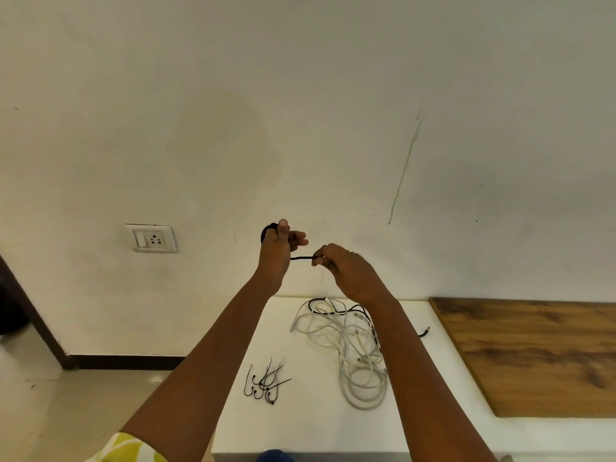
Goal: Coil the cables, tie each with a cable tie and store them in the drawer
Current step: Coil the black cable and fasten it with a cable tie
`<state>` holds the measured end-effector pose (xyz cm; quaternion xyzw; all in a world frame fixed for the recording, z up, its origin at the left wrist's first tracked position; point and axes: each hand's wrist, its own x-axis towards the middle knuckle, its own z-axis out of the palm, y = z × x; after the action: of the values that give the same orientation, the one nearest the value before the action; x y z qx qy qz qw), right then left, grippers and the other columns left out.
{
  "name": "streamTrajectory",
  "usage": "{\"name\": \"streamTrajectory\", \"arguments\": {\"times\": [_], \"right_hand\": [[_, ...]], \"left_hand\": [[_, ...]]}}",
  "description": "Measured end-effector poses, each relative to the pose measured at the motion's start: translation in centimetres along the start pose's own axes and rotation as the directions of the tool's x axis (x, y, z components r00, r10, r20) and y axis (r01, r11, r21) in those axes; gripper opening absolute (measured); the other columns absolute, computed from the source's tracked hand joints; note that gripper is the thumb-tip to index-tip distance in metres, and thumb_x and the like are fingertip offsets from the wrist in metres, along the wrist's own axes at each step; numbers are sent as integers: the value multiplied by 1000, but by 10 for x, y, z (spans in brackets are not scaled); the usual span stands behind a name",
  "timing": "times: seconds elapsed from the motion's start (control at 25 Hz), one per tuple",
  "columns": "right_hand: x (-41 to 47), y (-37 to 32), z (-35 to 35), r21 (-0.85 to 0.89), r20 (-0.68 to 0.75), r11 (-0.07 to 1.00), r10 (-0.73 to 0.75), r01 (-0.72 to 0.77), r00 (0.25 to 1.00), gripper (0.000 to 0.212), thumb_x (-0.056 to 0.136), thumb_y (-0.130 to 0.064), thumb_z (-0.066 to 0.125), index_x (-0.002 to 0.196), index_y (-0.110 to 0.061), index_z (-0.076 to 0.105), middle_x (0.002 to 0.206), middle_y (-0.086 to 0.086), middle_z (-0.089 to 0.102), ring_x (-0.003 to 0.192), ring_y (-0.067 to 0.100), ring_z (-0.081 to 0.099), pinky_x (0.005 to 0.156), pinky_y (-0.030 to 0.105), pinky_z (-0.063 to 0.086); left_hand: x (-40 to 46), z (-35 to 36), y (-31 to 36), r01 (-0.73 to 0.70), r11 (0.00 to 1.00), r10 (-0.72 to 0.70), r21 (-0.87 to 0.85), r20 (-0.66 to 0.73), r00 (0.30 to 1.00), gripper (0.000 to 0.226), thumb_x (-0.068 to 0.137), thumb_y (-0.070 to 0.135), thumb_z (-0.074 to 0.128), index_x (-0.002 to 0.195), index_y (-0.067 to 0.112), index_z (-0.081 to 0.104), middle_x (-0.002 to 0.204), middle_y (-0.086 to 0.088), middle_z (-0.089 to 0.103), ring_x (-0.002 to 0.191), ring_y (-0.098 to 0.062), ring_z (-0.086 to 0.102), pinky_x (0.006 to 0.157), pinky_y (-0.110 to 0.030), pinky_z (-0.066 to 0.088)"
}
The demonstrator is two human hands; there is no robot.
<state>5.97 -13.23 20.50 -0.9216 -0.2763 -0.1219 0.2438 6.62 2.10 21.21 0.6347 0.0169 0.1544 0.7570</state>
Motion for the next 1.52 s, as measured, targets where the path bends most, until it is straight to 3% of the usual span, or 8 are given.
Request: {"name": "streamTrajectory", "arguments": {"times": [0.12, 0.32, 0.6, 0.8, 1.04, 1.24, 1.4, 1.52], "right_hand": [[6, -2, -4, -48, -81, 994, -98, 94, 992, 23, 100, -18, 40, 102, -9, 62, 97, 4, 60, 85, 22, 55, 71, 22, 32], [6, -3, -5, 228, -123, 973, 6, 22, 992, 15, 96, -12, 47, 107, -15, 57, 84, -12, 55, 85, 11, 51, 75, 18, 38], [4, 1, 6, 463, -181, 886, 77, 16, 980, 18, 93, -6, 53, 102, -5, 68, 90, -5, 51, 85, -1, 53, 75, 5, 38], [-5, -1, 17, 719, -88, 692, 190, -70, 978, 24, 97, -9, 48, 114, -8, 65, 105, 3, 64, 100, 11, 60, 88, 21, 48], [-13, -2, 16, 861, 96, 481, 170, -168, 981, 32, 101, -18, 39, 129, -18, 55, 108, 0, 65, 86, 4, 67, 67, 22, 56], [-11, -4, 26, 793, 23, 593, 202, -141, 979, 38, 101, -9, 38, 136, -19, 48, 103, 7, 59, 97, 20, 60, 81, 35, 56], [-12, -5, 33, 719, -131, 693, 211, -53, 969, 39, 99, -4, 39, 134, -18, 50, 88, -2, 55, 90, 11, 54, 85, 11, 43], [-15, 0, 32, 713, -95, 699, 186, -63, 978, 40, 98, -3, 41, 135, -17, 48, 85, -6, 50, 90, 6, 53, 88, 8, 39]], "left_hand": [[-11, 1, -9, 34, 984, -62, 175, 152, 986, 31, 103, 29, 30, 92, 7, 47, 77, -7, 62, 53, -6, 61, 53, -9, 46], [-21, -1, -13, 99, 945, -208, 313, 337, 918, 44, 102, 41, 26, 81, 14, 55, 62, -3, 59, 44, -10, 47, 51, -19, 38], [-20, -6, -12, 416, 910, -357, -1, 510, 783, 44, 96, 49, 38, 67, 18, 47, 48, 6, 29, 37, -9, 19, 40, -20, 24], [-20, -5, -15, 515, 846, -359, -139, 567, 742, 45, 97, 45, 37, 61, 19, 44, 42, 8, 26, 33, -7, 19, 38, -21, 21], [-21, -9, -19, 583, 780, -351, -226, 614, 707, 50, 97, 42, 34, 55, 19, 47, 39, 8, 27, 33, -8, 16, 35, -21, 24], [-24, -3, -21, 562, 802, -394, -203, 528, 752, 52, 96, 42, 40, 49, 20, 44, 35, 8, 25, 29, -8, 21, 34, -21, 23], [-26, 6, -24, 510, 820, -359, -261, 460, 812, 51, 96, 30, 35, 49, 15, 48, 35, 6, 28, 27, -9, 22, 34, -20, 25], [-27, 2, -23, 495, 840, -367, -222, 437, 821, 47, 93, 23, 31, 53, 9, 51, 36, 3, 30, 26, -10, 23, 36, -19, 29]]}}
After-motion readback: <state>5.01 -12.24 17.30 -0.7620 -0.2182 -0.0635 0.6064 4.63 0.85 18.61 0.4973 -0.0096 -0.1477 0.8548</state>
